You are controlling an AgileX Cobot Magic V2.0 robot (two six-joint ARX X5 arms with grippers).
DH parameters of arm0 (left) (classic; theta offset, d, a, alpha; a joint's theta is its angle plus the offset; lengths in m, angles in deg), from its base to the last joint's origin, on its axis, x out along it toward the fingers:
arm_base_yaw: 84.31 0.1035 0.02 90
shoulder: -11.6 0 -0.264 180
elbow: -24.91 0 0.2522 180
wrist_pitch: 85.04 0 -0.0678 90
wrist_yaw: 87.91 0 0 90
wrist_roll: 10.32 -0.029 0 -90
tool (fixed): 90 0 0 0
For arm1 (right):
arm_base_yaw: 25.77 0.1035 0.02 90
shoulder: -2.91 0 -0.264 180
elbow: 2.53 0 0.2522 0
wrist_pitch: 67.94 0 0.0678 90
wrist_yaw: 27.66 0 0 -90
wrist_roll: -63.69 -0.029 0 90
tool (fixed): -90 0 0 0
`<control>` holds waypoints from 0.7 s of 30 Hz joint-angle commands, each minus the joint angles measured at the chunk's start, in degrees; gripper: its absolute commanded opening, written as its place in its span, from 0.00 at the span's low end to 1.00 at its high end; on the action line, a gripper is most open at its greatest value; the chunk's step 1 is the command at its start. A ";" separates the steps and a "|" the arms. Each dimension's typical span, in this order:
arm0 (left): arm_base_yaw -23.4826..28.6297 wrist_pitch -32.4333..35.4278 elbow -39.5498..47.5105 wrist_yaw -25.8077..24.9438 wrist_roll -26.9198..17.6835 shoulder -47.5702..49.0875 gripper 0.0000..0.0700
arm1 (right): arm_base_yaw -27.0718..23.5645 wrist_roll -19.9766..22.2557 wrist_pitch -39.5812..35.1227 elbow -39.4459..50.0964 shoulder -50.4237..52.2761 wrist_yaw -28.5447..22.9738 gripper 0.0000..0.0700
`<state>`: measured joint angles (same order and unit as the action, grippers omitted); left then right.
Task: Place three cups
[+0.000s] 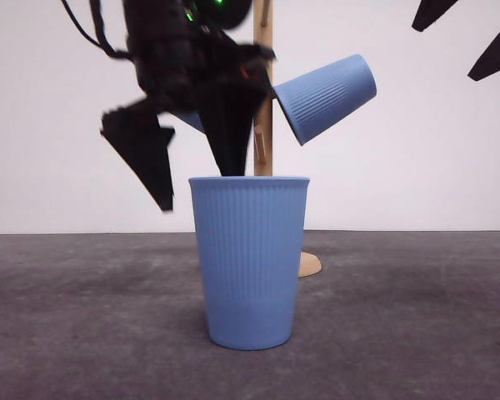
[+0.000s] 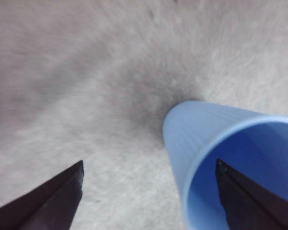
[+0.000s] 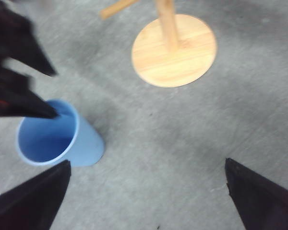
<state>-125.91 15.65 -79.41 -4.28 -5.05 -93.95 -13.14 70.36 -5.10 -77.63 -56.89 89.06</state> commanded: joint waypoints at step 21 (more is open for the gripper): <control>-0.17 -0.27 -0.72 -8.87 -15.20 -2.36 0.00 | 0.41 -0.59 -0.39 -0.46 -0.30 -0.22 0.94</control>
<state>-125.93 15.29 -79.32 -11.15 -16.97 -96.38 -13.01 70.24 -5.12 -77.63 -56.80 89.03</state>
